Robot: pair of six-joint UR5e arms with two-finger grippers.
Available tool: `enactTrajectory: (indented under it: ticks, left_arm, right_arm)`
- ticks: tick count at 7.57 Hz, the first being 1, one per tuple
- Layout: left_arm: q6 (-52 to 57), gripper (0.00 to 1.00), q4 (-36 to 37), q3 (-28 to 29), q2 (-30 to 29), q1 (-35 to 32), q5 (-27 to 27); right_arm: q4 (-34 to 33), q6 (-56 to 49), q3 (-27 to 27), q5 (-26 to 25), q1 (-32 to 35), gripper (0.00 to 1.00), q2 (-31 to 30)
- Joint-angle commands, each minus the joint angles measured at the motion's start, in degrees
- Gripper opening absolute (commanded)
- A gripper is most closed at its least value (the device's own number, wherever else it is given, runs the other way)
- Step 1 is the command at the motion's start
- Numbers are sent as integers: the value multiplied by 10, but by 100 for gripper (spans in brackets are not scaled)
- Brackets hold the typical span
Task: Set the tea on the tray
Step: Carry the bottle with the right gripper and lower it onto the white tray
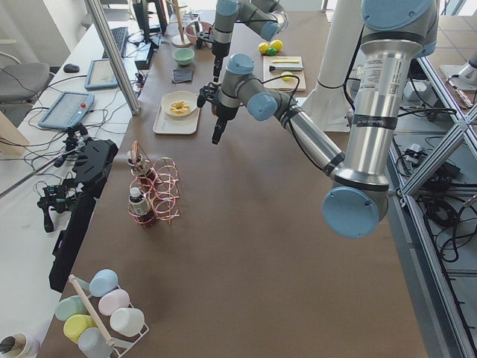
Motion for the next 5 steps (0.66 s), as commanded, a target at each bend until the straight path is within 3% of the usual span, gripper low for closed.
enactTrajectory:
  ticks: [1, 2, 4, 5]
  left_arm:
    - [92, 97, -158, 28, 156, -104, -95]
    - [93, 97, -205, 45, 180, -127, -121]
    - [93, 97, -209, 41, 186, -148, -140]
    - [93, 97, -209, 41, 188, -150, -141]
  right_arm:
    - [75, -32, -190, 31, 52, 0, 92]
    - [136, -35, -253, 39, 66, 0, 98]
    - [203, -33, -429, 74, 90, 0, 192]
    - [245, -31, -461, 73, 91, 0, 193]
